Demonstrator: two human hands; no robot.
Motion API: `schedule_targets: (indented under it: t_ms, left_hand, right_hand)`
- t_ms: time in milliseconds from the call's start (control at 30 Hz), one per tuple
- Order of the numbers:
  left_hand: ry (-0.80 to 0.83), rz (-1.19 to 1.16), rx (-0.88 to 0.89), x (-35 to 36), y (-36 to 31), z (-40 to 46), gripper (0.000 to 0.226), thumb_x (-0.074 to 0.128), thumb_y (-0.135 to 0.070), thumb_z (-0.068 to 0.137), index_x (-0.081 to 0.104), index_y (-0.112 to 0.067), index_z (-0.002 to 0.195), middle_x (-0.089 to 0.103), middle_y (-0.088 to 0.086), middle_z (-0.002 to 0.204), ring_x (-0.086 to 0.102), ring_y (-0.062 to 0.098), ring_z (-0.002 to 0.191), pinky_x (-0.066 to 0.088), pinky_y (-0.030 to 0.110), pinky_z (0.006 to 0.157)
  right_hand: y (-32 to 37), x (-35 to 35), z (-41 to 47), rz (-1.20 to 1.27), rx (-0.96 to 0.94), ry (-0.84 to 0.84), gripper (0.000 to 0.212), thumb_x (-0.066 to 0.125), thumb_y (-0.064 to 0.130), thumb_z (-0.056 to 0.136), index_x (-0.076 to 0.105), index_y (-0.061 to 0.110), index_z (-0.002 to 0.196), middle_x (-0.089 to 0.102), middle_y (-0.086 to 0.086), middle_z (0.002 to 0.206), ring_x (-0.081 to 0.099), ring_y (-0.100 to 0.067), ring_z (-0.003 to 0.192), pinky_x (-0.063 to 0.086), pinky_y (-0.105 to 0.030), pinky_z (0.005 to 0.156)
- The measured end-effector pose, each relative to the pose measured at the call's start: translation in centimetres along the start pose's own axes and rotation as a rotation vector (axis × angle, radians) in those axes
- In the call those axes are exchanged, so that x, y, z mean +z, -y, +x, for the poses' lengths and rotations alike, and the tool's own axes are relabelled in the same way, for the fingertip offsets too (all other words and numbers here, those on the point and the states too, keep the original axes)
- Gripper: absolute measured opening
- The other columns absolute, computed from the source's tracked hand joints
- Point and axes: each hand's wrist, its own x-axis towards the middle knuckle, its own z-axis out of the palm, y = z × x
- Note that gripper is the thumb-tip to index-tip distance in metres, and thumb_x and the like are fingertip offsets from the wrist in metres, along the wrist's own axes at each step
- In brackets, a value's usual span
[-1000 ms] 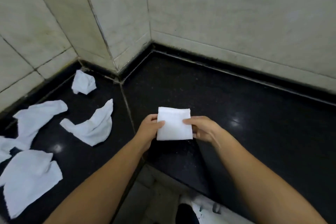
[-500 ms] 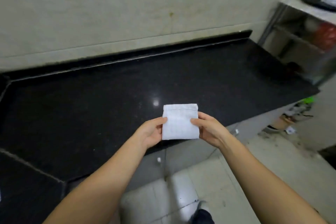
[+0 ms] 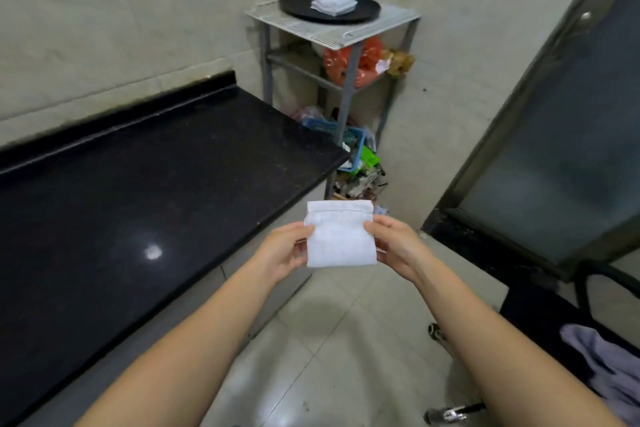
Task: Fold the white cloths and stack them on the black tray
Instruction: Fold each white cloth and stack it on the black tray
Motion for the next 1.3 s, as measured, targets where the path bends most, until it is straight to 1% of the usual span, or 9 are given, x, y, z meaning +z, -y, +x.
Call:
schedule_targets:
  t_ms: [233, 367, 600, 700, 800, 1000, 1100, 1200, 1300]
  left_hand:
    - [0.03, 0.104, 0.109, 10.7, -4.2, 9.7, 0.014, 0.049, 0.002, 0.09, 0.06, -0.008, 0.087, 0.064, 0.002, 0.065, 0.059, 0.007, 0.048, 0.041, 0.013, 0.038]
    - [0.04, 0.13, 0.193, 14.4, -9.5, 17.7, 0.012, 0.054, -0.004, 0.09, 0.062, -0.012, 0.086, 0.064, 0.008, 0.089, 0.06, 0.018, 0.078, 0.053, 0.026, 0.064]
    - [0.052, 0.204, 0.368, 19.9, -24.3, 30.0, 0.011, 0.053, -0.006, 0.092, 0.064, -0.009, 0.092, 0.067, 0.004, 0.089, 0.062, 0.015, 0.078, 0.052, 0.028, 0.07]
    - [-0.001, 0.228, 0.439, 21.3, -30.7, 33.5, 0.01, 0.053, -0.006, 0.092, 0.063, -0.007, 0.093, 0.065, 0.006, 0.085, 0.06, 0.016, 0.074, 0.052, 0.026, 0.064]
    - [-0.066, 0.269, 0.567, 22.2, -36.1, 36.5, 0.01, 0.053, -0.005, 0.092, 0.061, -0.009, 0.089, 0.063, 0.002, 0.08, 0.059, 0.013, 0.069, 0.05, 0.02, 0.053]
    - [-0.281, 0.241, 0.695, 23.6, -45.3, 44.6, 0.008, 0.054, -0.007, 0.092, 0.054, -0.011, 0.085, 0.06, 0.004, 0.082, 0.059, 0.013, 0.066, 0.049, 0.019, 0.047]
    - [-0.435, 0.212, 0.673, 24.0, -49.1, 49.6, 0.013, 0.054, -0.011, 0.092, 0.049, -0.013, 0.08, 0.058, 0.009, 0.088, 0.057, 0.019, 0.073, 0.049, 0.025, 0.052]
    - [-0.561, 0.181, 0.627, 23.5, -51.3, 53.5, 0.022, 0.055, -0.01, 0.091, 0.043, -0.015, 0.072, 0.052, 0.013, 0.084, 0.054, 0.023, 0.071, 0.049, 0.027, 0.05]
    - [-0.669, 0.186, 0.575, 22.8, -51.5, 55.8, 0.022, 0.055, -0.01, 0.09, 0.043, -0.014, 0.071, 0.05, 0.009, 0.066, 0.049, 0.018, 0.053, 0.046, 0.023, 0.042]
  right_hand:
    - [6.2, -8.9, 8.2, 0.064, -0.068, -0.069, 0.015, 0.053, 0.01, 0.094, 0.065, 0.016, 0.09, 0.066, -0.003, 0.085, 0.058, -0.013, 0.071, 0.048, -0.022, 0.062]
    - [12.7, -11.2, 15.9, 0.033, -0.157, -0.079, 0.014, 0.053, 0.01, 0.094, 0.065, 0.015, 0.089, 0.065, -0.005, 0.082, 0.058, -0.014, 0.062, 0.045, -0.02, 0.049]
    - [27.6, -11.9, 30.6, 0.011, -0.267, -0.001, 0.015, 0.052, 0.01, 0.095, 0.064, 0.017, 0.09, 0.071, 0.005, 0.078, 0.066, -0.008, 0.067, 0.053, -0.018, 0.053]
    - [33.7, -10.9, 36.1, -0.008, -0.317, 0.021, 0.014, 0.054, 0.008, 0.093, 0.065, 0.016, 0.088, 0.072, 0.009, 0.07, 0.066, -0.005, 0.06, 0.052, -0.017, 0.05]
    - [39.5, -10.0, 41.7, -0.111, -0.408, 0.071, 0.012, 0.057, 0.012, 0.092, 0.067, 0.018, 0.088, 0.068, 0.002, 0.078, 0.06, -0.01, 0.057, 0.043, -0.017, 0.045]
    - [50.5, -6.7, 55.0, -0.349, -0.618, 0.163, 0.007, 0.059, 0.011, 0.091, 0.064, 0.014, 0.095, 0.065, -0.001, 0.089, 0.061, -0.012, 0.077, 0.051, -0.022, 0.068]
    - [54.4, -4.5, 62.3, -0.426, -0.657, 0.22, 0.012, 0.062, 0.01, 0.089, 0.064, 0.012, 0.1, 0.065, -0.01, 0.098, 0.06, -0.021, 0.09, 0.049, -0.038, 0.088]
    - [56.3, -2.7, 68.0, -0.523, -0.641, 0.292, 0.015, 0.062, 0.011, 0.088, 0.067, 0.01, 0.102, 0.065, -0.009, 0.099, 0.06, -0.021, 0.093, 0.048, -0.038, 0.091]
    - [56.4, -1.6, 71.5, -0.63, -0.625, 0.363, 0.018, 0.061, 0.012, 0.087, 0.068, 0.009, 0.104, 0.067, -0.007, 0.103, 0.061, -0.018, 0.094, 0.047, -0.029, 0.084]
